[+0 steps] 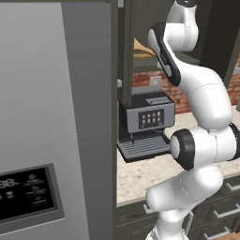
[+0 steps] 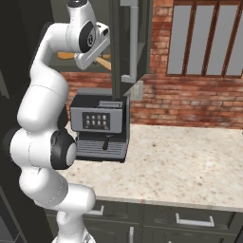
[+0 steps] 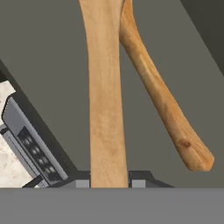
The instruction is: Organize the utensils by type. Pick up the wooden spoons from the counter and place them in the open cabinet. Then pick up the metallic utensils from the counter and place them in the open drawer.
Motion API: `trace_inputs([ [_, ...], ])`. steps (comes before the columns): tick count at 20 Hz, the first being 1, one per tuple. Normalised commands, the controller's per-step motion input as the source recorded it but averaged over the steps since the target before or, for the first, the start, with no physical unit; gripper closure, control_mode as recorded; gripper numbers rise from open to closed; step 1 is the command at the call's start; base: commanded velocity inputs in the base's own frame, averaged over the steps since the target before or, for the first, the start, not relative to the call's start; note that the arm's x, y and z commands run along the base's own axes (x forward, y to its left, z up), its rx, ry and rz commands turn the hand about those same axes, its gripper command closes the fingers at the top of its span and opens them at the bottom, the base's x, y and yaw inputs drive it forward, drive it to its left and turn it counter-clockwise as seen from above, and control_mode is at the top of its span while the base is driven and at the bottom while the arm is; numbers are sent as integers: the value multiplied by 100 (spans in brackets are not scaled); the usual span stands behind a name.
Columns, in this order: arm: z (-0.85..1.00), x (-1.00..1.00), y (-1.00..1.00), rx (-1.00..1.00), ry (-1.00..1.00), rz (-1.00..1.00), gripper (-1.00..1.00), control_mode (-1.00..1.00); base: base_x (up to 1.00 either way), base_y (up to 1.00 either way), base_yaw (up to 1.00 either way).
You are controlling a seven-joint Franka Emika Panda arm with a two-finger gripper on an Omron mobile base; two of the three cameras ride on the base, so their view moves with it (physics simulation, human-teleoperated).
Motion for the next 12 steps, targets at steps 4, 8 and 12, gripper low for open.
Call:
trace_inputs([
  [4, 0, 8, 14, -4, -2, 7, 100, -100, 0, 0, 0],
  [8, 13, 13, 5, -2, -4, 7, 100, -100, 0, 0, 0],
  [12, 26, 15, 4, -3, 0, 3, 100, -100, 0, 0, 0],
])
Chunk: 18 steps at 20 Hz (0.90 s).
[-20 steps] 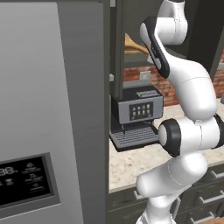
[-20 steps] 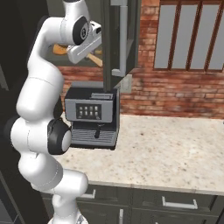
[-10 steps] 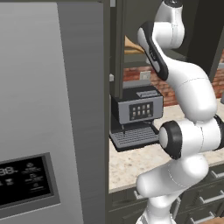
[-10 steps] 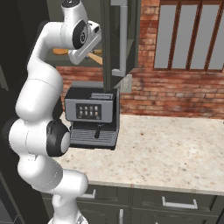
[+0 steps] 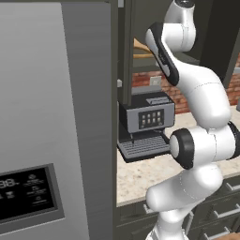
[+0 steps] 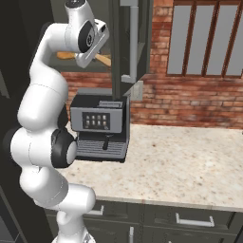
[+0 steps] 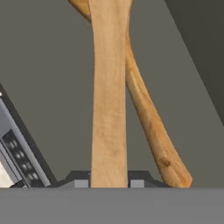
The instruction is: Organize the utensils by type. Pick up the wooden spoons from the counter and place them in the open cabinet. Then pick up the metallic utensils from the counter and place them in the open drawer.
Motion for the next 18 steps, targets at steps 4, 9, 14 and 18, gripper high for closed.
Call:
trace_inputs([
  [4, 20, 18, 12, -5, 0, 1, 100, -100, 0, 0, 0],
  [9, 3, 42, 13, -3, 0, 2, -100, -100, 0, 0, 0],
  [14, 0, 6, 0, 0, -5, 1, -100, -100, 0, 0, 0],
  [18, 0, -16, 0, -1, -16, 1, -100, -100, 0, 0, 0],
])
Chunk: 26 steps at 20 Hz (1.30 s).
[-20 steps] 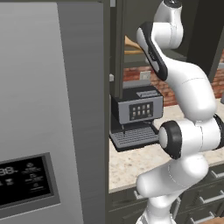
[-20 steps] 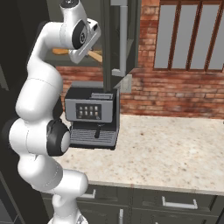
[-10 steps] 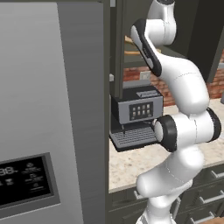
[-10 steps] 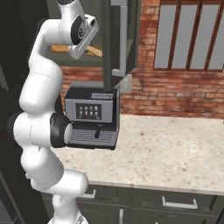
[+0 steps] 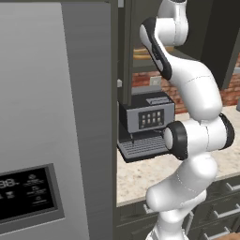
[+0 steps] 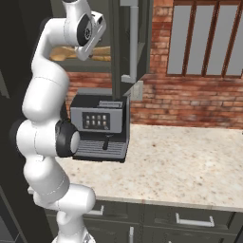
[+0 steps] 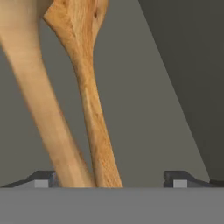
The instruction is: Organize the utensils by type. Pick up the wooden spoons from the counter and place them in the open cabinet. Then pick up the metallic utensils from the counter and place them in the open drawer.
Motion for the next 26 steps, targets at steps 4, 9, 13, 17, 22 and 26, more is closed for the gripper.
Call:
trace_inputs([
  [4, 0, -61, 0, 0, -4, 0, -100, -100, 0, 0, 0],
  [9, -10, -98, 0, 0, -6, 0, -100, -100, 0, 0, 0],
  [13, 0, -100, 7, 0, -14, 0, -100, -100, 0, 0, 0],
  [17, 1, -100, 1, 0, -1, 0, -100, -100, 0, 0, 0],
  [22, 0, -100, 0, 0, 0, 3, -100, -100, 0, 0, 0],
  [26, 0, -100, 0, 0, 0, 4, -100, -100, 0, 0, 0],
])
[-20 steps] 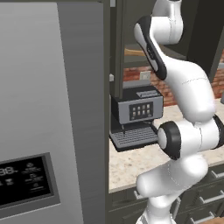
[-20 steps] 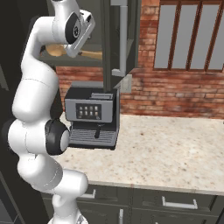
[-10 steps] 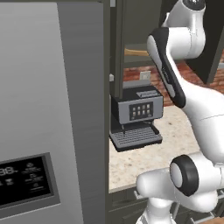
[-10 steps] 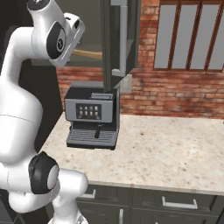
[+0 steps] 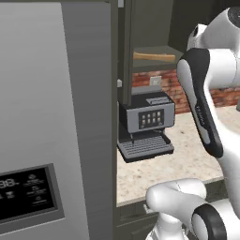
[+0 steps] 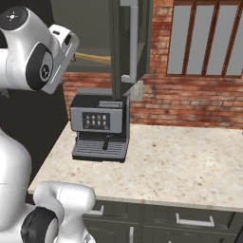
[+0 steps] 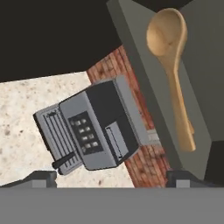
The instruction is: Organize the utensils by type. Pick up the wooden spoons from the counter and place them in the open cabinet. Then pick up the metallic utensils from the counter and place them in the open drawer.
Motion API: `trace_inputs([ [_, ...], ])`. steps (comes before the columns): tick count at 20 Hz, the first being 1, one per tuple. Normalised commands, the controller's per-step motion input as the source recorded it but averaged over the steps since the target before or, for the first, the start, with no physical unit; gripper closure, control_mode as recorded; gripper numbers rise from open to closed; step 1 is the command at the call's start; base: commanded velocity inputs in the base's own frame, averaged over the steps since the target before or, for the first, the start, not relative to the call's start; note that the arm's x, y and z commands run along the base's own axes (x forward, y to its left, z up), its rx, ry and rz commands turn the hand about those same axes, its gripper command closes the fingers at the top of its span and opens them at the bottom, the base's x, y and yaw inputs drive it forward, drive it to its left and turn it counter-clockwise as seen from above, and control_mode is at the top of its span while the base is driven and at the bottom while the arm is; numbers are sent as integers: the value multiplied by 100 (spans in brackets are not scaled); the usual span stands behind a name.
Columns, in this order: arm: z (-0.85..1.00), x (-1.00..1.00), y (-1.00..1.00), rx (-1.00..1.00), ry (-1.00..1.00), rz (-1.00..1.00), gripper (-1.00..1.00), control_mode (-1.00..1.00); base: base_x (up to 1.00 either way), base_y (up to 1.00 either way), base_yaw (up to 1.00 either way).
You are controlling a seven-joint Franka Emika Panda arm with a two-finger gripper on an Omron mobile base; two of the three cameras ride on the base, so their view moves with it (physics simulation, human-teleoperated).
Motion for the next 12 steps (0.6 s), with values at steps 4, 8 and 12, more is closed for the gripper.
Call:
trace_inputs([
  [4, 0, -100, 0, 0, 0, 6, -100, -100, 0, 0, 0],
  [8, 0, -100, 0, 1, 0, 7, -100, -100, 0, 0, 0],
  [12, 0, -100, 0, 8, 0, 4, -100, -100, 0, 0, 0],
])
